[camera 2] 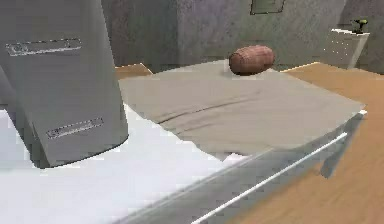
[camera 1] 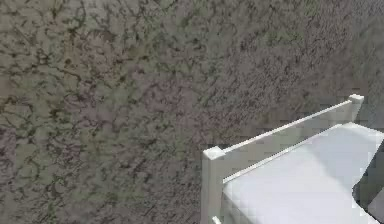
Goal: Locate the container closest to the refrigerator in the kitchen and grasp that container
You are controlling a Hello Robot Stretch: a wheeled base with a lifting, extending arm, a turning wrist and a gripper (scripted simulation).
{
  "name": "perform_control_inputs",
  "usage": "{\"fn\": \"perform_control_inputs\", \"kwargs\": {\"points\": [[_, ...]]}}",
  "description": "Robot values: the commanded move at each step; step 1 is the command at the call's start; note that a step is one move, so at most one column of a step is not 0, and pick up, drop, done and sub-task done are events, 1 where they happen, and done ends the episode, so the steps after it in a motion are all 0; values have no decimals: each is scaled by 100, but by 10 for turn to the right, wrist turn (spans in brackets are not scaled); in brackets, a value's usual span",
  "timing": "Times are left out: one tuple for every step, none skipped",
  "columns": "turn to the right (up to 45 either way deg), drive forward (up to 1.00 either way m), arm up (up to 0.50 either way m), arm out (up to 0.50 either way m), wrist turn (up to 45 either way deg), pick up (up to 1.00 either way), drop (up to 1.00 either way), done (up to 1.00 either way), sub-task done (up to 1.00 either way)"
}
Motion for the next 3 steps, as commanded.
{"fn": "perform_control_inputs", "kwargs": {"points": [[450, 0, 0, 0, 0, 0, 0, 0, 0], [450, 0, 0, 0, 0, 0, 0, 0, 0], [450, 0, 0, 0, 0, 0, 0, 0, 0]]}}
